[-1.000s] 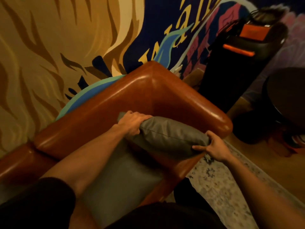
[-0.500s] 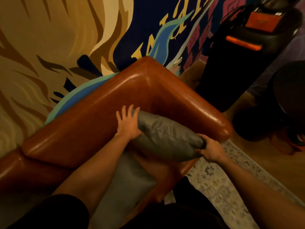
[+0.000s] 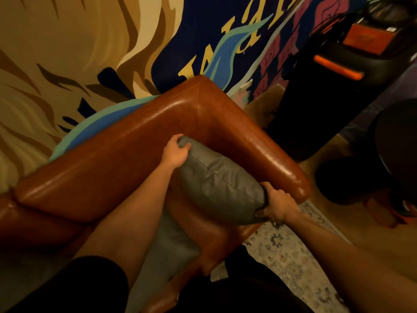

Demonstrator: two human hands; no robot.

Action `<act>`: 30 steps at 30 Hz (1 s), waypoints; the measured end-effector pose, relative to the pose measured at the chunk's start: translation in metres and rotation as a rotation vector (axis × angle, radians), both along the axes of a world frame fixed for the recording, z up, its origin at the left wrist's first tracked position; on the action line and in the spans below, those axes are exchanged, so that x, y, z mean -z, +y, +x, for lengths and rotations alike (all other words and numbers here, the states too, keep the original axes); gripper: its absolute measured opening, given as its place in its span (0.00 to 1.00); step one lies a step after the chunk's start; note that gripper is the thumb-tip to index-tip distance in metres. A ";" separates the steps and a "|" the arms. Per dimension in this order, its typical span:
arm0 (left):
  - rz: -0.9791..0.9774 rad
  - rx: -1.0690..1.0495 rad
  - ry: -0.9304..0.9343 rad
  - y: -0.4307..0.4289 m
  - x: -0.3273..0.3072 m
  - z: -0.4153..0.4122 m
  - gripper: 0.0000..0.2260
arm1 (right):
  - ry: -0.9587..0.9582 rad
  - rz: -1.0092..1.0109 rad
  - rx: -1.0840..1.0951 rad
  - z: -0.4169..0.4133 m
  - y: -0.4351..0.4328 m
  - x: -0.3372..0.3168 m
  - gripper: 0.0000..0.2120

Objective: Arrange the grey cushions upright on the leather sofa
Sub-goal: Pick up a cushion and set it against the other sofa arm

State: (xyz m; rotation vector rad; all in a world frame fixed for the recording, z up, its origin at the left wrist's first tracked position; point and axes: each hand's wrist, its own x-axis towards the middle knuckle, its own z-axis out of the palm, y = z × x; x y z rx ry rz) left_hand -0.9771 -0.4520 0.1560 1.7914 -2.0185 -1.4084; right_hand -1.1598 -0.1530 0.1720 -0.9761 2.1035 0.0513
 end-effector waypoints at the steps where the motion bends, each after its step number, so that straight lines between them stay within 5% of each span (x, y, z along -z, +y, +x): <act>1: -0.017 0.027 -0.003 0.000 -0.001 -0.007 0.24 | -0.010 0.001 0.009 -0.001 0.003 0.001 0.47; 16: 0.023 0.197 -0.054 -0.005 0.003 -0.087 0.27 | -0.186 -0.001 0.164 -0.011 0.009 0.014 0.46; 24: 0.108 -0.044 -0.017 0.014 0.015 -0.076 0.36 | -0.164 0.089 0.136 -0.017 -0.001 0.016 0.55; 30: 0.151 -0.106 0.061 0.027 0.029 -0.056 0.33 | -0.152 0.059 0.107 -0.011 0.003 0.015 0.47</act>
